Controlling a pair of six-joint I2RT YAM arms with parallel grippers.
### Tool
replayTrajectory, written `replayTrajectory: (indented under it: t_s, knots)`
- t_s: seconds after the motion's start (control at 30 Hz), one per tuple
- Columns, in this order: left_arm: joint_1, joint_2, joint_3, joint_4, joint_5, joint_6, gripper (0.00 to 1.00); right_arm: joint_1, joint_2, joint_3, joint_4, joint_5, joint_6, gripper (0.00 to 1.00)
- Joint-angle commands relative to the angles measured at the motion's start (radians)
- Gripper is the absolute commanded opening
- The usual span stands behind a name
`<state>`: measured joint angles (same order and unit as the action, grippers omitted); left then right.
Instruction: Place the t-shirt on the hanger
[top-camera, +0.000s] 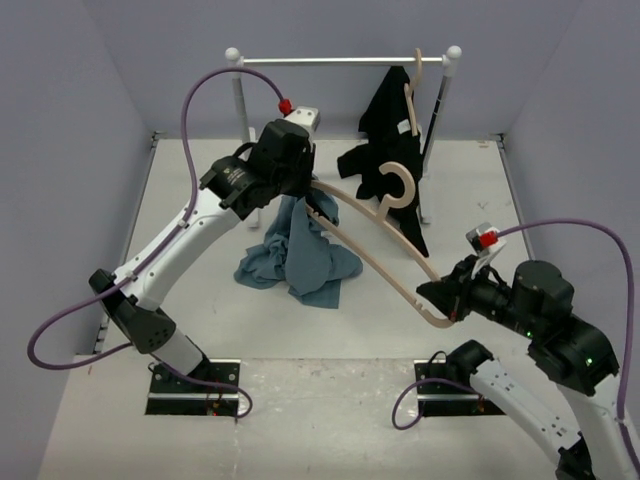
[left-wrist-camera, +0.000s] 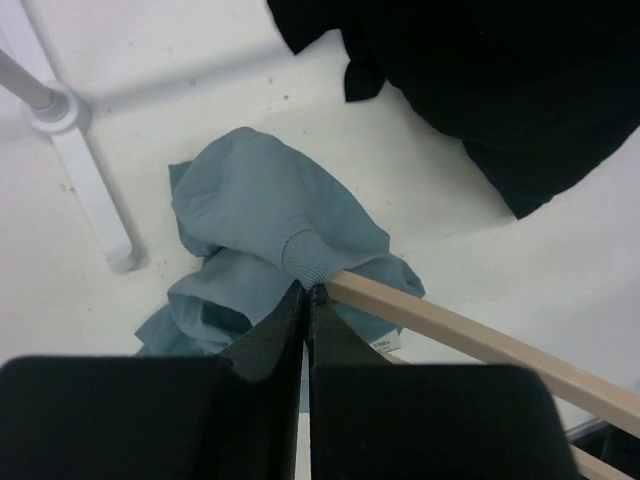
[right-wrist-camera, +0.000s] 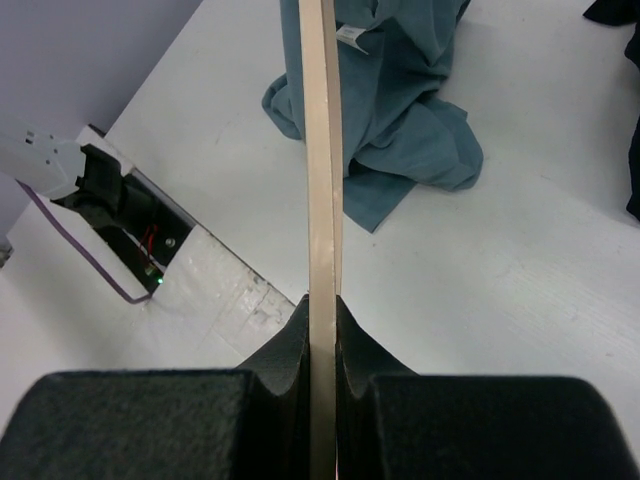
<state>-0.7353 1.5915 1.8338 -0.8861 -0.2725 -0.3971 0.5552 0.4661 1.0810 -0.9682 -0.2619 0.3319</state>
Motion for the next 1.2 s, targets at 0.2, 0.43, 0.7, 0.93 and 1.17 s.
replayTrajectory:
  t_s: [0.2,0.43,0.7,0.93,1.17]
  knots:
    - [-0.006,-0.148,0.031,0.016,0.112,-0.025,0.00,0.001,0.212,0.083,0.321,0.175,0.042,0.00]
    - [-0.036,-0.167,0.122,0.013,0.204,-0.015,0.00,0.003,0.362,0.107,0.608,0.033,0.047,0.00]
    - [-0.046,-0.184,0.153,-0.052,0.230,0.061,0.00,0.003,0.319,-0.095,0.911,-0.095,0.105,0.00]
    - [-0.051,-0.200,0.173,-0.092,0.350,0.126,0.00,0.002,0.288,-0.148,0.958,-0.223,0.067,0.00]
    - [-0.228,-0.220,0.125,-0.117,0.384,0.202,0.00,0.002,0.385,-0.103,0.958,-0.189,0.058,0.00]
